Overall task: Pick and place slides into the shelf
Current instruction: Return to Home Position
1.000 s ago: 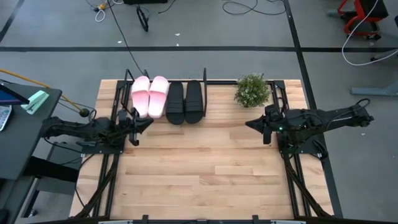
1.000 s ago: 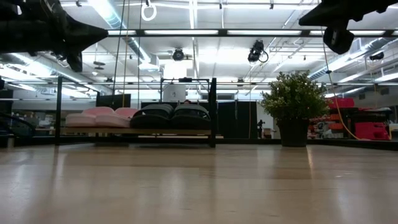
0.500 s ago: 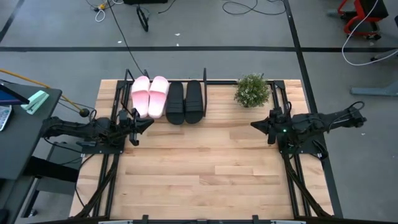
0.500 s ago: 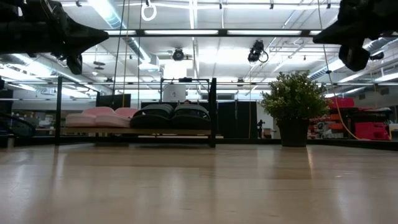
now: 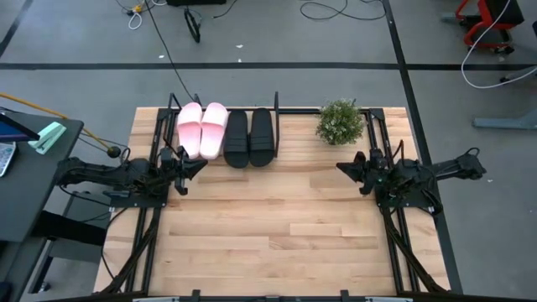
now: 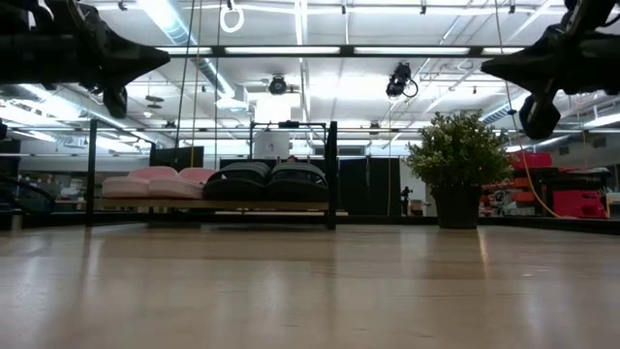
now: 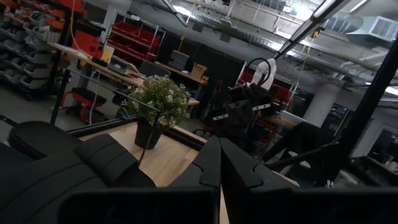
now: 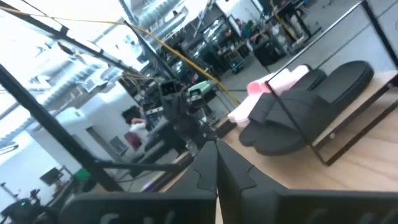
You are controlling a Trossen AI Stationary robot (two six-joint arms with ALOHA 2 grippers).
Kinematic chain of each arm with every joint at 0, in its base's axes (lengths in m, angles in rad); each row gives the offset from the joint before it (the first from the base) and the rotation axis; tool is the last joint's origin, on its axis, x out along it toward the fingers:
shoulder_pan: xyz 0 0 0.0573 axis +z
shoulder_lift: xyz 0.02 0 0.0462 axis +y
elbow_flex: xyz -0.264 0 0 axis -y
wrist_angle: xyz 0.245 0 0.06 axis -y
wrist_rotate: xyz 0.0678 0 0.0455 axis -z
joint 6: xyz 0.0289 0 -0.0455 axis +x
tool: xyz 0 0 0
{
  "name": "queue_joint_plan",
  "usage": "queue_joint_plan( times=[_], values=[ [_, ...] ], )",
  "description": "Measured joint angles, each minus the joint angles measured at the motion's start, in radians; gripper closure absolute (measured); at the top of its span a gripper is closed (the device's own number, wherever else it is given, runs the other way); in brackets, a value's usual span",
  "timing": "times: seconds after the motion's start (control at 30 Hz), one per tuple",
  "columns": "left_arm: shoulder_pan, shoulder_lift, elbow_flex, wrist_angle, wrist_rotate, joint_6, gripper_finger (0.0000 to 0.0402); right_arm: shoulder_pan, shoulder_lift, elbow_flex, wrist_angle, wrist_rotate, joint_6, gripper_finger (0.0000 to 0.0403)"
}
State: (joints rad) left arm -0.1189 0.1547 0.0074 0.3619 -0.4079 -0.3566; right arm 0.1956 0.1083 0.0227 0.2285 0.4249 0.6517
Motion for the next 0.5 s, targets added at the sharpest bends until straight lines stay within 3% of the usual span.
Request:
queue_joint_plan(
  times=[0.5],
  values=[
    [0.000, 0.000, 0.000, -0.009, -0.041, 0.001, 0.0394, -0.145, -0.107, -0.012, -0.149, -0.239, -0.041, 0.0403]
  ],
)
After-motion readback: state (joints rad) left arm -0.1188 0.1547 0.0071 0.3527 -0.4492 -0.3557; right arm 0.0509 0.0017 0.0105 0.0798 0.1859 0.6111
